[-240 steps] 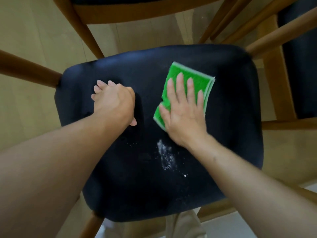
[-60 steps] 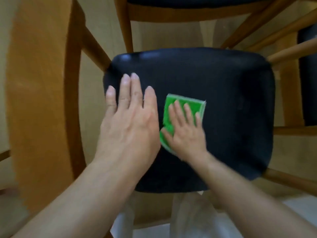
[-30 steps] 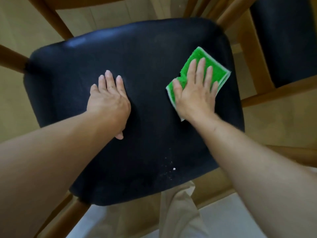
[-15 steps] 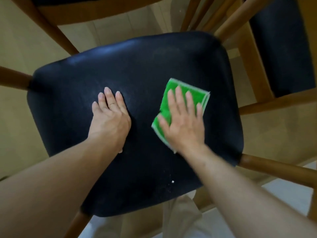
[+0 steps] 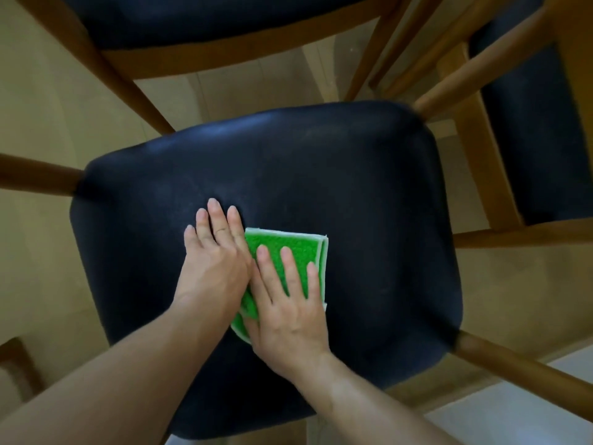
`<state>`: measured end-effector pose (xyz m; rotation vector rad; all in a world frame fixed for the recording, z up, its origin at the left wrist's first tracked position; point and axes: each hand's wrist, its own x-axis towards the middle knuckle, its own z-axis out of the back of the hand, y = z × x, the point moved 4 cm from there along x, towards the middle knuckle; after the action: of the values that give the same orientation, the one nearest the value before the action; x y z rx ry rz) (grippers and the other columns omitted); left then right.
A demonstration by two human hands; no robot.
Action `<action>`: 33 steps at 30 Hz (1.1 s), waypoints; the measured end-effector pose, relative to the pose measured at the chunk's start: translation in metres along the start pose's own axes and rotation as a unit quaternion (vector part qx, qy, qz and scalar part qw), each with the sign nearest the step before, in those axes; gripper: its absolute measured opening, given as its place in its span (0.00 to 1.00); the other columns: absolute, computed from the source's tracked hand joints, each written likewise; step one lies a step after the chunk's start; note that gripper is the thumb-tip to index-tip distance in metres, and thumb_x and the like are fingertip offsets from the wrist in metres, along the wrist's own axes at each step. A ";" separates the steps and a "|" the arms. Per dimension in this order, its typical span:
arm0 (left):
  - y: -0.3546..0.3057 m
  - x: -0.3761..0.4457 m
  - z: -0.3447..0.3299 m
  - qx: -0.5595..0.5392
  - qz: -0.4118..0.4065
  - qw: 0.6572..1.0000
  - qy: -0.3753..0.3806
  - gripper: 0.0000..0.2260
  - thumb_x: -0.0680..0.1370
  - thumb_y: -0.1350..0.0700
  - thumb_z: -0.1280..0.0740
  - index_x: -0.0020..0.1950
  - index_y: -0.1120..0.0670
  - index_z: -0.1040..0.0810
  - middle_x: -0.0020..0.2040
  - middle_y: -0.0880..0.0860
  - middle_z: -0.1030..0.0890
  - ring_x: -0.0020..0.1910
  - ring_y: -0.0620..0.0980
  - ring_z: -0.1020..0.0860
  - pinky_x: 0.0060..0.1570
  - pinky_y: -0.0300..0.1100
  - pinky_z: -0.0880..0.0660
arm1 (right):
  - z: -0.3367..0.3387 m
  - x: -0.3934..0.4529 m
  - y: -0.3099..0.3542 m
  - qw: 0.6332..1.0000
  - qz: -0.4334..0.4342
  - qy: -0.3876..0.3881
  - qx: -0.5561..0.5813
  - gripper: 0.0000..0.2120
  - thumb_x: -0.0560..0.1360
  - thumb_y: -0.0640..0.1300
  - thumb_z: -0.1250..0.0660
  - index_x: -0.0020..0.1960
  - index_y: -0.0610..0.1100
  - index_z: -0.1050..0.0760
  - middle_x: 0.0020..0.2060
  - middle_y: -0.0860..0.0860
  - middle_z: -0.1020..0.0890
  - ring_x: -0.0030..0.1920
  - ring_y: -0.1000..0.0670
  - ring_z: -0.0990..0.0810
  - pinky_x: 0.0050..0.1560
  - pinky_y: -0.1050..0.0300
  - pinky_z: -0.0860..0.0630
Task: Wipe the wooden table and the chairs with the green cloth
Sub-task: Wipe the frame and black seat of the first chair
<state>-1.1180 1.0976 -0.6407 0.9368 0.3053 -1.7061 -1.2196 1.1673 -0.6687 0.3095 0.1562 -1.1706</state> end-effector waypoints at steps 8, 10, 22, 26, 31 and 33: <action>0.000 0.002 -0.004 -0.005 0.012 1.000 0.022 0.49 0.76 0.55 0.30 0.69 0.75 0.68 0.69 0.80 0.59 0.73 0.75 0.49 0.72 0.61 0.43 | 0.045 0.101 -0.102 0.998 -0.024 -0.054 0.003 0.31 0.77 0.59 0.47 0.78 0.48 0.41 0.77 0.49 0.39 0.76 0.42 0.40 0.72 0.39 0.45; 0.000 0.002 -0.005 -0.004 0.012 1.000 0.018 0.49 0.76 0.55 0.30 0.69 0.75 0.68 0.69 0.80 0.60 0.73 0.75 0.49 0.72 0.61 0.43 | 0.064 0.140 -0.134 0.991 -0.118 -0.051 0.021 0.31 0.80 0.59 0.50 0.80 0.49 0.47 0.79 0.50 0.44 0.78 0.43 0.47 0.74 0.38 0.51; -0.004 0.005 -0.004 -0.016 0.015 0.999 0.026 0.46 0.77 0.57 0.32 0.71 0.74 0.67 0.70 0.79 0.61 0.73 0.76 0.52 0.72 0.63 0.48 | 0.065 0.168 -0.013 0.996 0.055 0.022 0.066 0.29 0.81 0.57 0.47 0.79 0.54 0.51 0.80 0.53 0.52 0.79 0.44 0.58 0.73 0.37 0.63; -0.003 0.004 -0.005 -0.010 0.027 0.999 0.022 0.47 0.77 0.57 0.33 0.68 0.75 0.70 0.69 0.80 0.63 0.73 0.74 0.51 0.73 0.61 0.46 | 0.070 0.176 -0.056 0.996 0.076 0.013 0.047 0.27 0.82 0.56 0.47 0.79 0.55 0.48 0.79 0.54 0.47 0.79 0.48 0.52 0.75 0.43 0.57; -0.002 0.003 -0.007 -0.005 0.015 1.000 0.006 0.47 0.77 0.57 0.32 0.68 0.75 0.70 0.69 0.80 0.62 0.73 0.75 0.49 0.72 0.62 0.44 | 0.084 0.156 -0.186 0.976 -0.185 -0.098 0.065 0.28 0.80 0.57 0.50 0.77 0.49 0.40 0.76 0.49 0.36 0.76 0.47 0.42 0.76 0.41 0.48; -0.003 0.003 -0.007 -0.002 0.012 1.000 0.014 0.45 0.77 0.58 0.34 0.68 0.75 0.70 0.68 0.81 0.62 0.72 0.75 0.50 0.72 0.62 0.45 | 0.083 0.137 -0.206 0.958 -0.254 -0.105 0.082 0.28 0.81 0.57 0.52 0.79 0.47 0.43 0.77 0.48 0.39 0.77 0.47 0.44 0.76 0.40 0.48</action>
<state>-1.1177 1.1010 -0.6477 0.9584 0.3144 -1.6721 -1.3597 0.9472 -0.6610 0.2972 -0.0547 -1.7239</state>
